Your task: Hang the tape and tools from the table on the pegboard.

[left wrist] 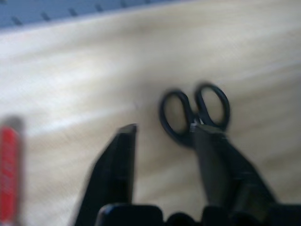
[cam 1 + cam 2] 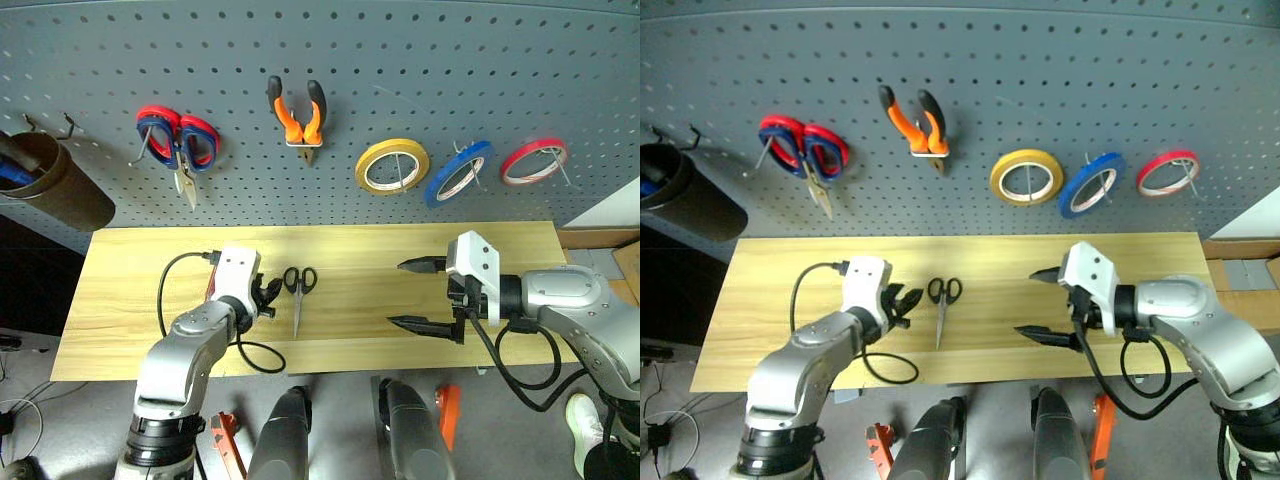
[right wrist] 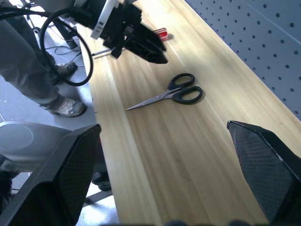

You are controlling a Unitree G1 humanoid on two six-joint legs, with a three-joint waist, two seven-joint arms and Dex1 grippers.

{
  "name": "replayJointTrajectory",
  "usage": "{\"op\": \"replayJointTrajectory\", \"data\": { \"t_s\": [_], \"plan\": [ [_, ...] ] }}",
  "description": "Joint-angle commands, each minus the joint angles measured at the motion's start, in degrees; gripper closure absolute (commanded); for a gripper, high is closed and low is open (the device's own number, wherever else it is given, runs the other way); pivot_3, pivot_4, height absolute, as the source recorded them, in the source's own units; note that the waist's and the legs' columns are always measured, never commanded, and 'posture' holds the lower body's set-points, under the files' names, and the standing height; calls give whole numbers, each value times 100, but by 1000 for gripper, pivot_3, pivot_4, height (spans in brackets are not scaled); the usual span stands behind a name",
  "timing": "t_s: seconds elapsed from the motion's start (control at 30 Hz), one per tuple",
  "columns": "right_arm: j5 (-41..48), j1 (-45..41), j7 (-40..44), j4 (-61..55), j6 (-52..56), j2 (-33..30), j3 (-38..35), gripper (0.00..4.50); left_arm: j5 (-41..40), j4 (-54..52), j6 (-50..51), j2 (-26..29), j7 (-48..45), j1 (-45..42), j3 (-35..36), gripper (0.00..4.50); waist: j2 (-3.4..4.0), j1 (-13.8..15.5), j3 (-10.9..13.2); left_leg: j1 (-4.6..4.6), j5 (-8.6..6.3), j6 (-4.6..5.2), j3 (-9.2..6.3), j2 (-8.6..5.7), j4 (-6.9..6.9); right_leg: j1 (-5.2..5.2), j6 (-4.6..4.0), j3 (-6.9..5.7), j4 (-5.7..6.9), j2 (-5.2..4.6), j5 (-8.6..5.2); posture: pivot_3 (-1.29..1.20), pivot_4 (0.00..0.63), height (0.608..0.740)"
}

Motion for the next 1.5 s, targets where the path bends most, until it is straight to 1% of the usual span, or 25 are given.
{"op": "replayJointTrajectory", "data": {
  "t_s": [0.03,0.13,0.27,0.37,0.53,0.7,0.87,1.0,1.37,1.5],
  "plan": [
    [35,-86,83,-25,-113,-43,-142,0,101,-107,312,-278,267,-194,-276,1428,-1,1,0,0,-1,1,1,0,0,0,0,0,0,0,0,-83,397,740],
    [69,-120,105,3,-83,-55,-153,0,89,-78,719,-545,423,-277,-328,1428,-2,-1,1,-2,-2,4,4,1,1,0,0,0,-2,0,0,-90,398,740],
    [80,-85,154,-7,-70,-102,-186,0,87,-90,1614,-927,693,-394,-214,1428,-6,-20,9,-3,-5,8,9,1,1,-1,0,1,-5,0,0,-97,399,740],
    [80,-84,144,-27,-54,-91,-187,0,183,-153,1870,-1081,884,-453,-84,1428,-8,-20,21,-2,-5,9,8,1,2,-1,0,0,-4,0,0,-99,400,740],
    [125,-16,125,-101,-18,-72,-199,0,269,-154,2235,-978,952,-530,-142,1428,-18,-15,37,-2,-5,9,8,1,5,-1,0,1,2,0,0,-95,401,740],
    [135,3,112,-181,-78,21,-125,0,219,-14,2503,-1080,911,-483,-123,1428,-20,-7,44,-2,-5,9,8,1,5,-1,0,1,0,0,0,-94,401,740],
    [-443,204,162,-300,-887,52,138,0,246,159,2586,-1193,912,-398,-25,1428,-21,-2,47,-2,-5,9,8,1,5,-1,0,0,-1,0,0,-99,403,740],
    [-595,339,206,-299,-1259,129,239,0,290,308,2524,-1228,942,-387,33,1428,-22,-2,48,1,-5,9,10,1,5,-1,1,2,4,0,0,-102,403,740],
    [-465,350,267,-253,-1124,169,241,0,418,1123,2062,-1363,1026,-904,115,1428,-21,26,48,15,-4,8,10,-1,9,9,1,6,19,0,0,-101,398,740],
    [-435,346,257,-258,-1093,161,217,0,426,1260,2007,-1398,1004,-940,51,1428,-21,38,48,15,-4,8,11,-1,9,9,1,6,18,-1,0,-109,398,740]
  ]
}}
